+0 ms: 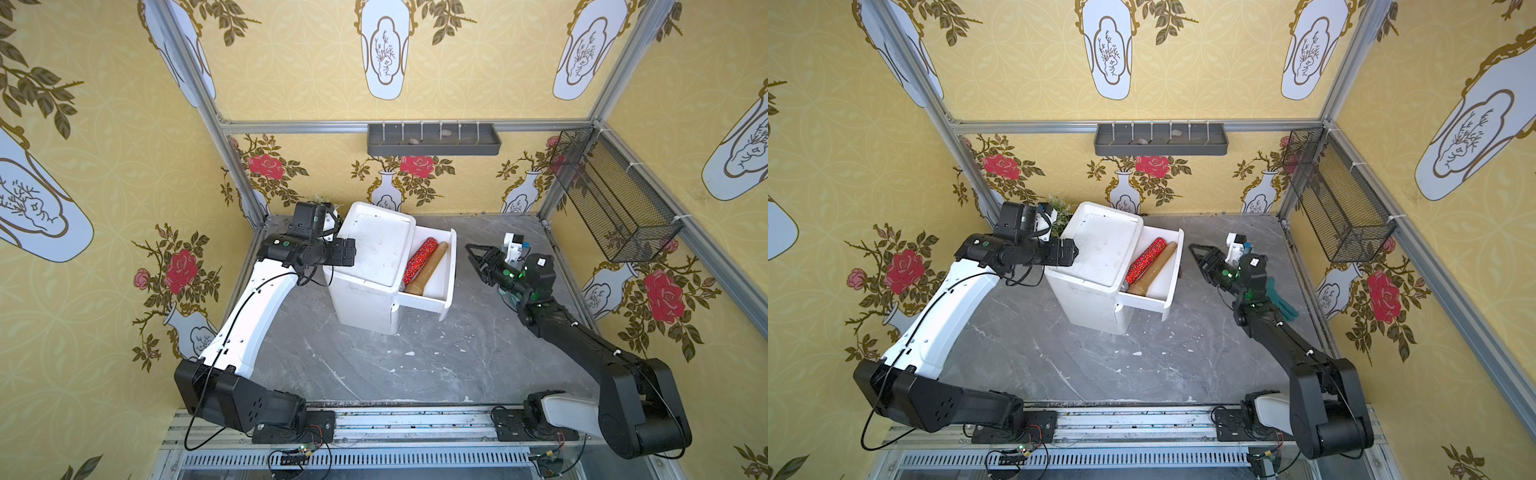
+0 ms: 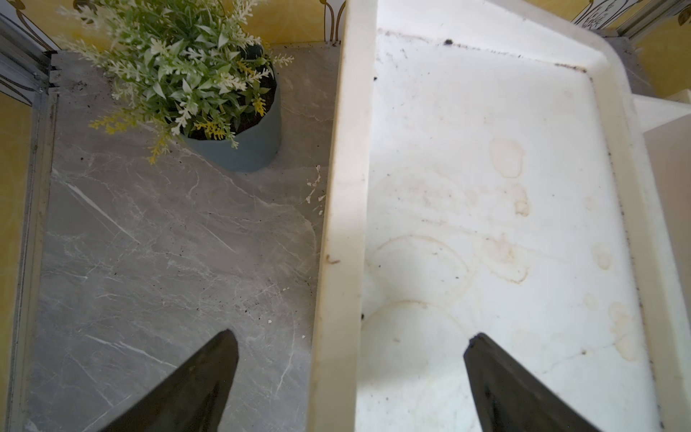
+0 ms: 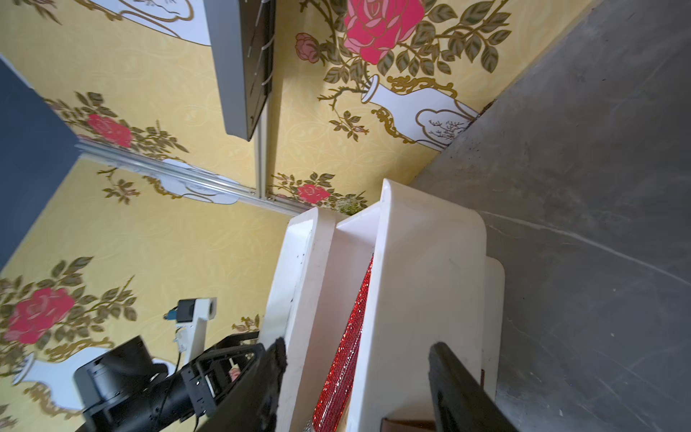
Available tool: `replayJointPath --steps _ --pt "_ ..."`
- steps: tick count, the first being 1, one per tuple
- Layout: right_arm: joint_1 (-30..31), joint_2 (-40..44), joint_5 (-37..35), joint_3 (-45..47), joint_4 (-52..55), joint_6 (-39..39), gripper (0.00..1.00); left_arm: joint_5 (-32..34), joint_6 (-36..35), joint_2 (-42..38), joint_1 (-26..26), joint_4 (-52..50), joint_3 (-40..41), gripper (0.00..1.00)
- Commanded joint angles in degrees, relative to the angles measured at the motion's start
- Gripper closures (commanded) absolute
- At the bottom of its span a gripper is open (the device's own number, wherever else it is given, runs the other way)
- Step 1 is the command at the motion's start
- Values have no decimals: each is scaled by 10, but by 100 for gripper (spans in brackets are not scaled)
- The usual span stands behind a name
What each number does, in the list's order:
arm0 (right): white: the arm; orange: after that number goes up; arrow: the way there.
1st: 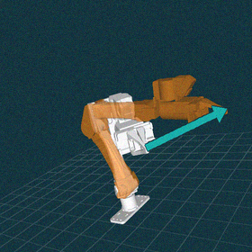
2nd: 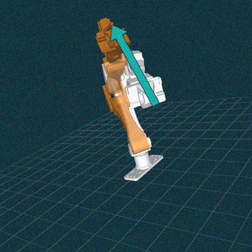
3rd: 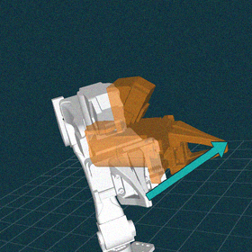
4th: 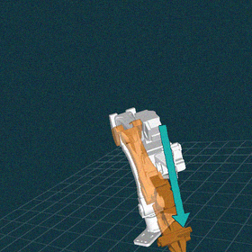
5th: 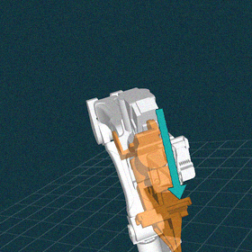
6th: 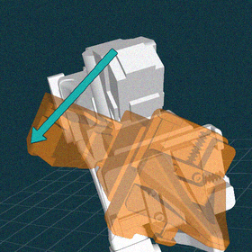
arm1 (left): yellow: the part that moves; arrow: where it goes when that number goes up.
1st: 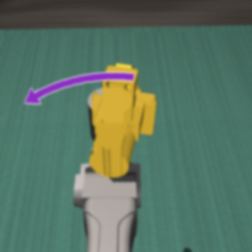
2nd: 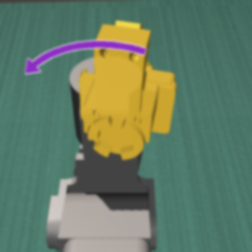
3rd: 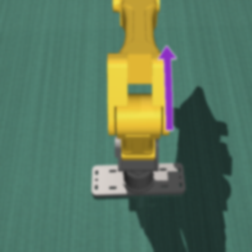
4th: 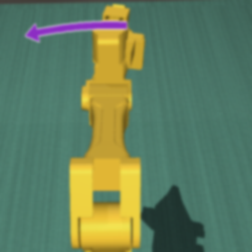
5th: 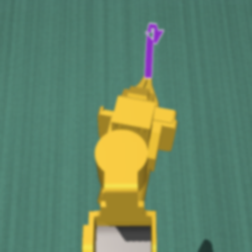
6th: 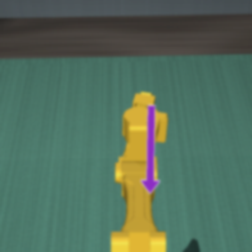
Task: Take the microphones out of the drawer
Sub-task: Open the drawer in the storage box, then pick up the microphone from the drawer.
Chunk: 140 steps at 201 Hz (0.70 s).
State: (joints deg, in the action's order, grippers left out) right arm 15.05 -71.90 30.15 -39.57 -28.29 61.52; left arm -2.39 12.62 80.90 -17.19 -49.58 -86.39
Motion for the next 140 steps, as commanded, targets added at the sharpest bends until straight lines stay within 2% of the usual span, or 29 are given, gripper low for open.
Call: replayJointPath --steps 1,12,28,59,105,140 --pt "31 -13 -83 -114 310 -86 34 6 -4 -8 0 21 0 0" --pt "59 -43 -125 -198 417 -97 33 12 -5 -16 0 27 6 0" --pt "98 -83 -166 -289 509 -107 32 18 -4 -34 0 41 22 0" --pt "180 -140 -251 -414 604 -107 32 21 -2 -82 0 80 67 0" --pt "265 -269 -316 -609 751 -92 36 9 2 -141 1 152 123 0" --pt "290 -314 -341 -669 838 -42 39 15 2 -175 1 198 166 0"
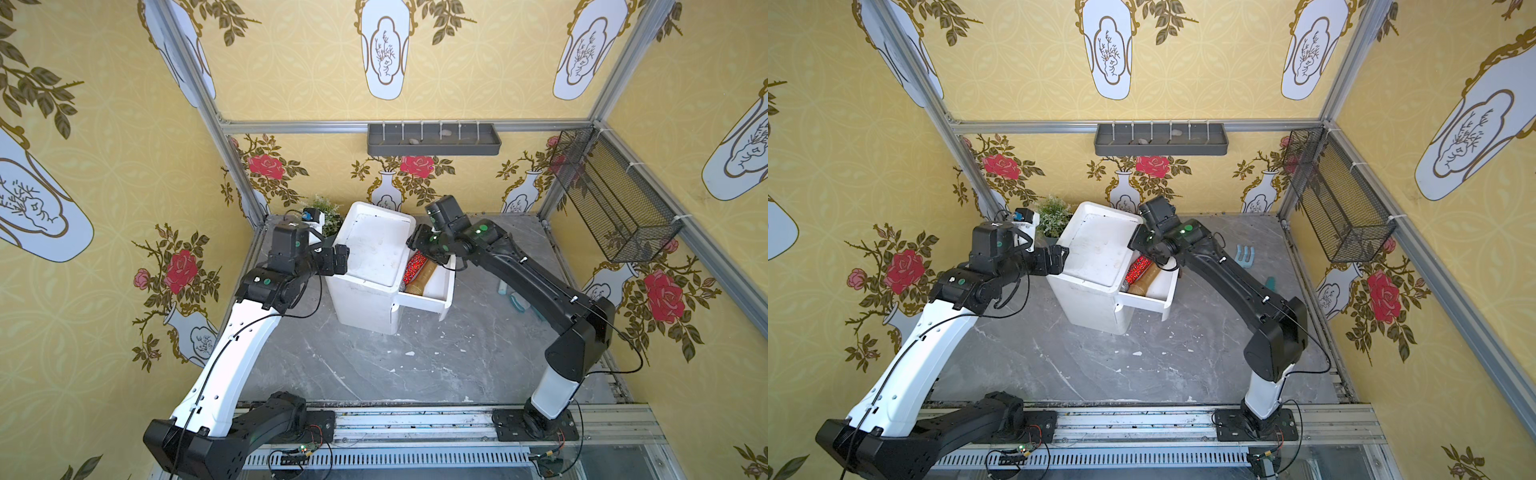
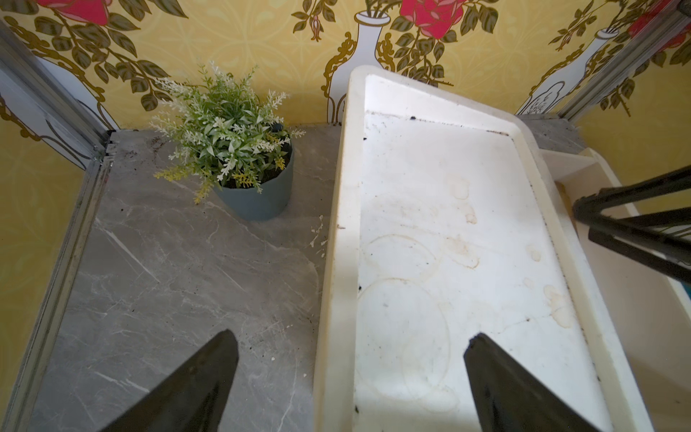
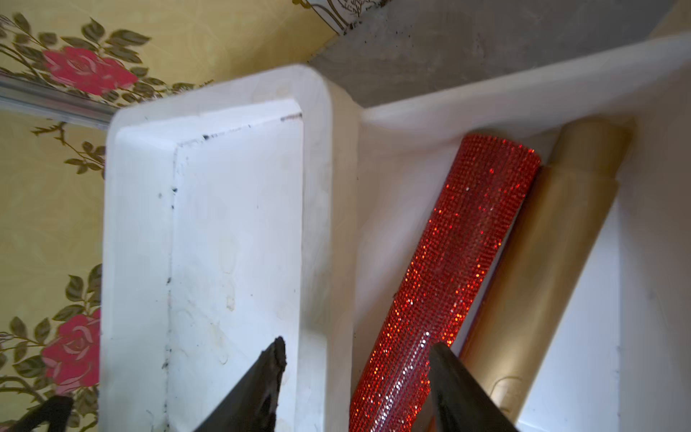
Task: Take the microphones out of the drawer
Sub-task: Pick up the microphone from the drawer.
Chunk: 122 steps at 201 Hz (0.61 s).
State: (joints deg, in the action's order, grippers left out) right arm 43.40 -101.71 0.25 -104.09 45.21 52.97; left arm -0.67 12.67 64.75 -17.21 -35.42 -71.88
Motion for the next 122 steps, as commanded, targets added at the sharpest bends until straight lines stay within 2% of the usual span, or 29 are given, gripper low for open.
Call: replayJointPath --steps 1,87,122 --pt "7 -16 -42 -24 105 46 39 -2 2 -14 1 57 22 0" --pt "29 -24 -64 -35 205 146 44 -14 -5 -45 1 95 63 0" --pt "31 -6 -70 -1 195 168 45 -14 -8 -54 0 98 74 0"
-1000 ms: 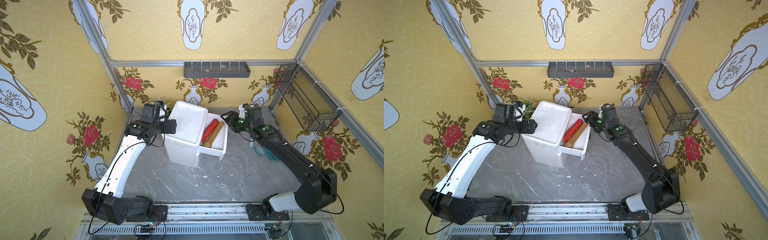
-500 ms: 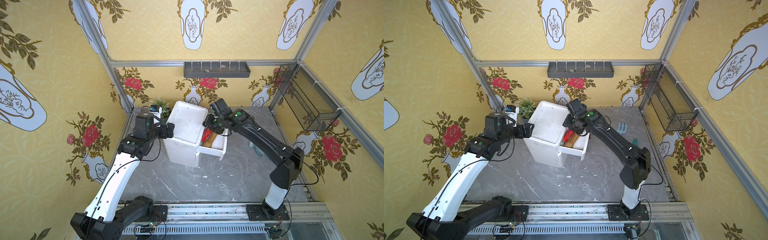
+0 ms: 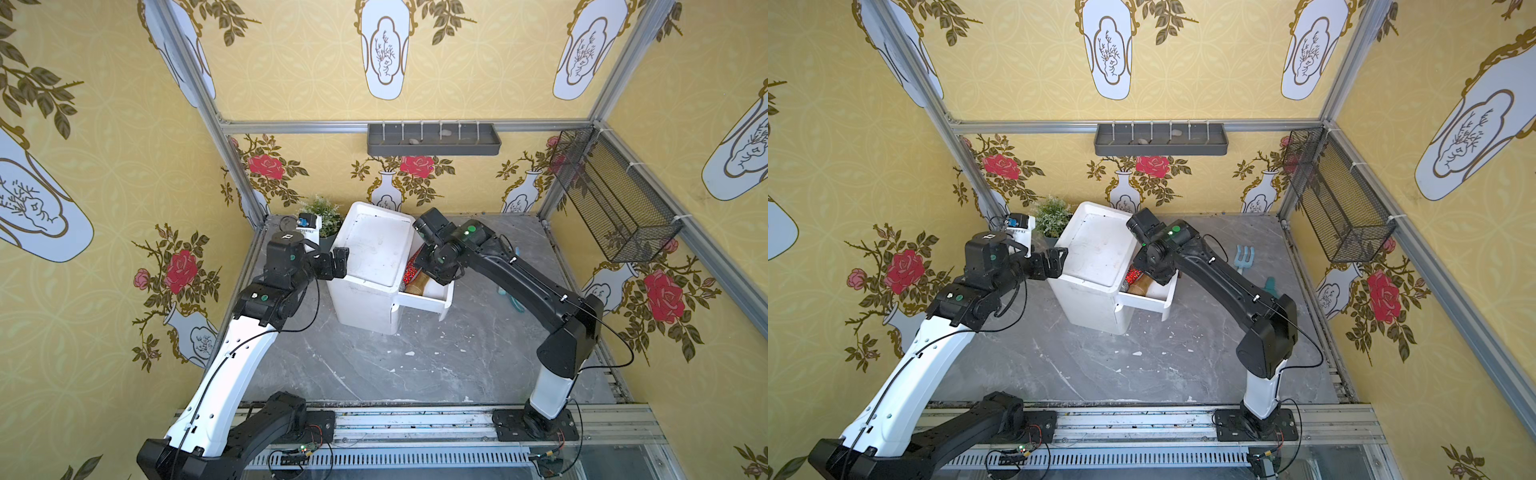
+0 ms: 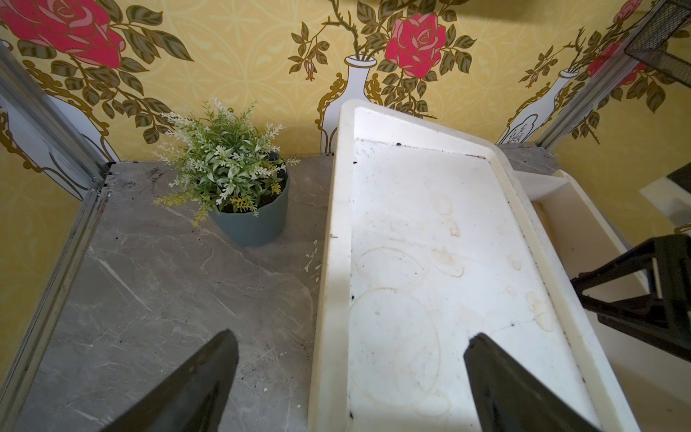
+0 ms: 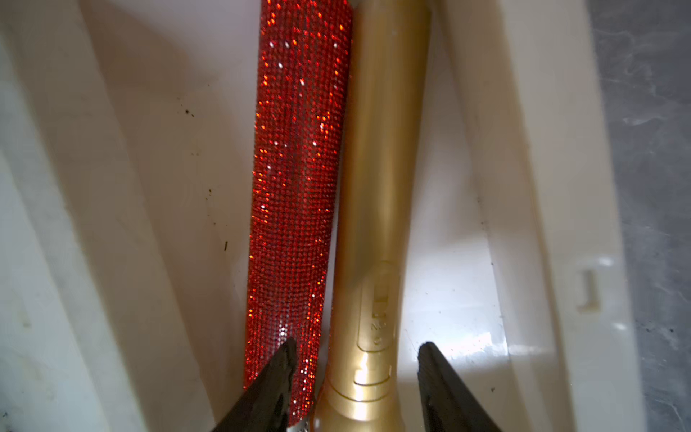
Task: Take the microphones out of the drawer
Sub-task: Pick up the microphone from the drawer.
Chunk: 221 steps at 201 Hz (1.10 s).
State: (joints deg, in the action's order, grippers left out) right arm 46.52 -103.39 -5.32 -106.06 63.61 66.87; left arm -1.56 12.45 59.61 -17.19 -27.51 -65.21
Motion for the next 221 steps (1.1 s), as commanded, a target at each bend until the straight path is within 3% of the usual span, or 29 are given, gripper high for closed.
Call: replayJointPath --steps 1,111,188,221 --pt "0 11 -14 20 10 29 45 -5 -7 -3 0 19 7 0" --pt "-31 -11 -2 56 -82 23 45 0 -27 -1 0 9 9 0" --pt "-34 -52 -2 32 -63 22 46 3 -31 -4 0 7 10 0" --pt "-30 -64 -11 9 -60 16 62 2 -32 -7 0 6 10 0"
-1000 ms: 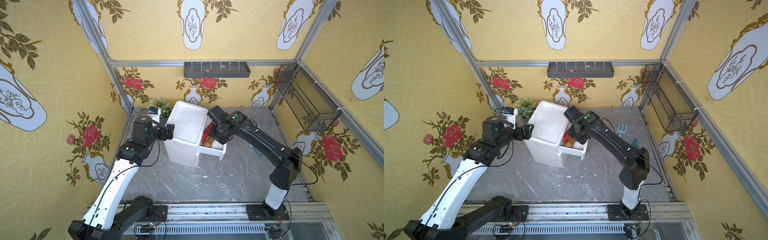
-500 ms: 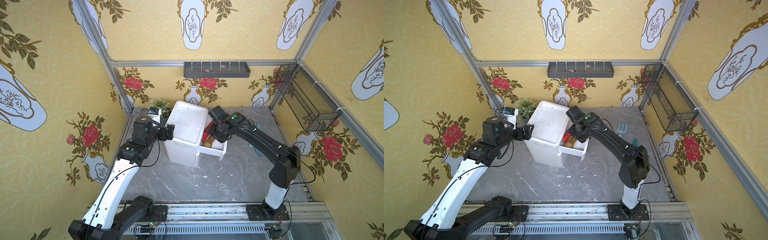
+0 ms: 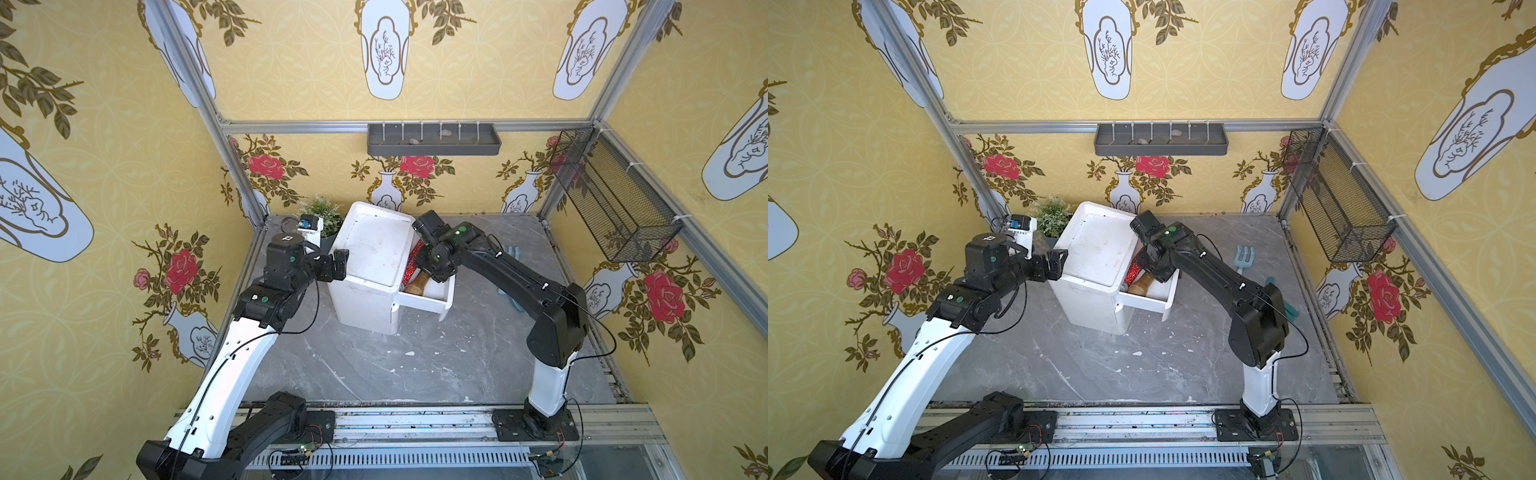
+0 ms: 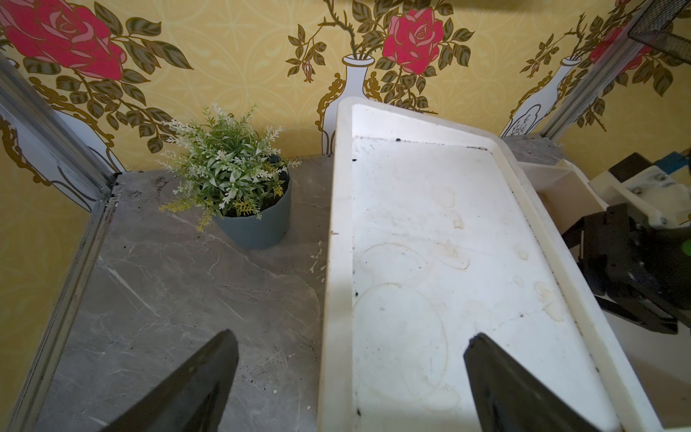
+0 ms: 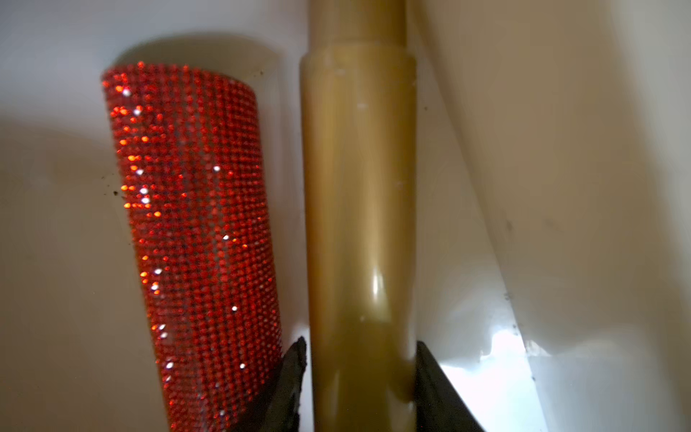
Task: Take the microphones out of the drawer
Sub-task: Pick up the microphone from the drawer.
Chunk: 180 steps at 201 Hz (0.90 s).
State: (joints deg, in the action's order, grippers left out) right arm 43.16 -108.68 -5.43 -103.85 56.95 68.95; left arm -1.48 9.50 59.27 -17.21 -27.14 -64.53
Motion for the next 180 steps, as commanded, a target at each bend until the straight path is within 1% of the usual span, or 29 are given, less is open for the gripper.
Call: replayJointPath --steps 1,14,50,129,180 --pt "4 -11 -10 -14 7 -5 62 1 -3 -4 1 2 3 0" --pt "5 -16 -15 -27 11 -10 69 2 -3 -5 1 2 4 0" --pt "12 -23 -29 -60 26 -19 78 1 -2 -4 1 4 6 0" --pt "13 -10 -55 -97 32 -29 84 -1 1 -1 2 3 6 0" --pt "13 -9 -73 -120 35 -47 85 4 -1 -4 2 1 12 0"
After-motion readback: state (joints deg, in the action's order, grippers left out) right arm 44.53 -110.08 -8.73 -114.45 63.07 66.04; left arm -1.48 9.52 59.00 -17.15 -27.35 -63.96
